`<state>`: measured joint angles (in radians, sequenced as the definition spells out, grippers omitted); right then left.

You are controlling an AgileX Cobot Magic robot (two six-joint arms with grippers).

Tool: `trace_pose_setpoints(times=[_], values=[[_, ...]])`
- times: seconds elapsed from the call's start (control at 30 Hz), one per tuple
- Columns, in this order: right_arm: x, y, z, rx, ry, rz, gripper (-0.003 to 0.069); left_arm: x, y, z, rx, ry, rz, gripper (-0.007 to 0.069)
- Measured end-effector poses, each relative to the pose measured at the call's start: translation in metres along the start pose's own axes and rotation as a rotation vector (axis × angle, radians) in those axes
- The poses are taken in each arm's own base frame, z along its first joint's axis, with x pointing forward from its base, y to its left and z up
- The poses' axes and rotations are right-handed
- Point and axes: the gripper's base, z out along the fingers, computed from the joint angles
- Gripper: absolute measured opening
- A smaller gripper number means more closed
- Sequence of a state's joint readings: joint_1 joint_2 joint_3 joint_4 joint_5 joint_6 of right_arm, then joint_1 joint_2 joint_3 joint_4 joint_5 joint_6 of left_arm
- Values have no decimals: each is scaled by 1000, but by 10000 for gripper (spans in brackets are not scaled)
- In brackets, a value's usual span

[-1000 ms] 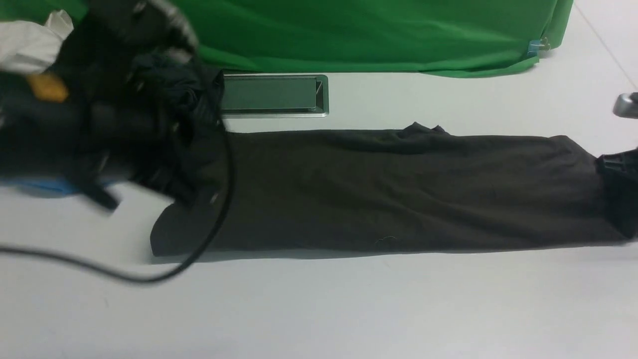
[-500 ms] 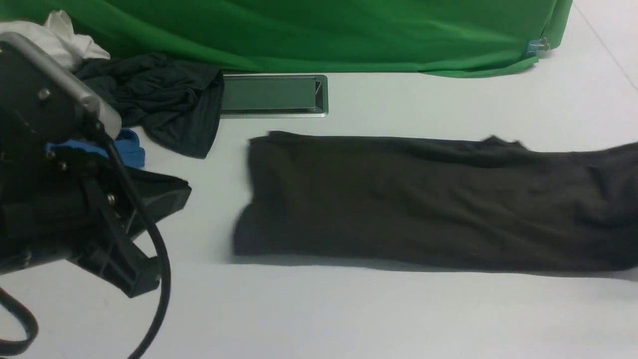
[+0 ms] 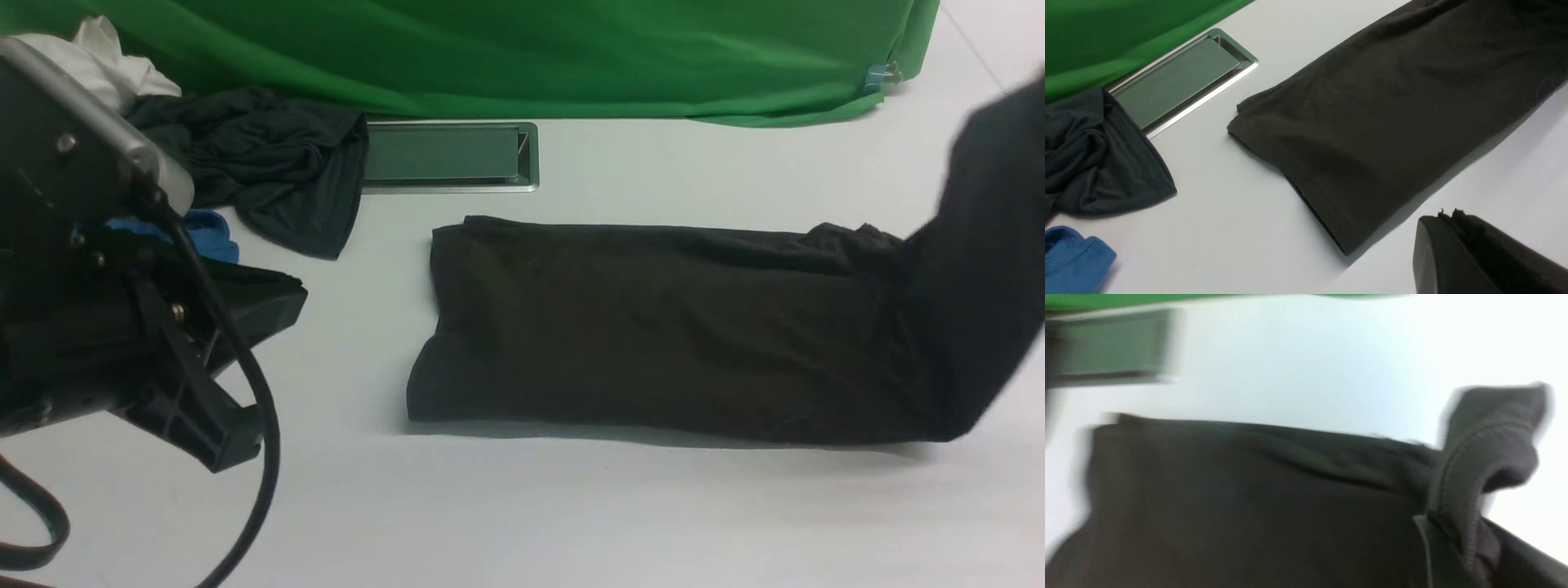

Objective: Fold a long-sleeved shirt on a white desktop.
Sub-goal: 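Fold the right end of the dark garment over onto its left end with the right gripper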

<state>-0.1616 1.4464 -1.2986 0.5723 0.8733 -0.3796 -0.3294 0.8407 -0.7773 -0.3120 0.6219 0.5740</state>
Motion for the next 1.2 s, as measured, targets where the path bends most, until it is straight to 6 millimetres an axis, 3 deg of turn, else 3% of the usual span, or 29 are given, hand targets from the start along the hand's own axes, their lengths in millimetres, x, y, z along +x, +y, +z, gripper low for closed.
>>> trace_pose_setpoints(times=[0.07,0.2,0.23,0.33,0.37,0.47,0.5,0.53,0.63,0.67,0.8,0.93,1.0,1.1,1.13,1.2], values=[[-3,13,4,-45,-3,-19,111,0,0,0,0,-1,0,18],[-16,64,25,-209,2,-93,111,0,0,0,-3,-3,1,18],[-17,66,26,-215,4,-95,111,0,0,0,-3,-3,1,18],[-22,103,47,-315,30,-142,111,-1,0,0,-4,-6,1,18],[-22,105,48,-321,32,-145,111,-1,1,0,-5,-8,1,18],[-18,139,75,-392,84,-196,111,-1,1,0,-8,-12,1,18],[-17,141,78,-394,92,-196,111,-1,1,0,-8,-12,1,18],[-12,158,93,-424,120,-217,111,-1,1,0,-11,-16,1,18],[-5,171,111,-445,156,-232,111,-1,1,0,-11,-16,1,18],[2,178,128,-454,191,-238,111,-1,1,0,-11,-16,1,18],[16,191,162,-466,261,-244,111,-1,1,0,-11,-16,1,18],[27,203,186,-471,306,-228,120,-1,1,0,-11,-16,1,18],[33,210,195,-474,324,-214,174,-1,1,0,-11,-16,1,18],[35,217,198,-481,318,-210,374,-1,1,0,-10,-16,0,18],[35,217,197,-482,317,-208,404,-1,1,0,-10,-16,0,18],[30,217,191,-492,315,-210,563,-1,1,0,-10,-16,0,18]])
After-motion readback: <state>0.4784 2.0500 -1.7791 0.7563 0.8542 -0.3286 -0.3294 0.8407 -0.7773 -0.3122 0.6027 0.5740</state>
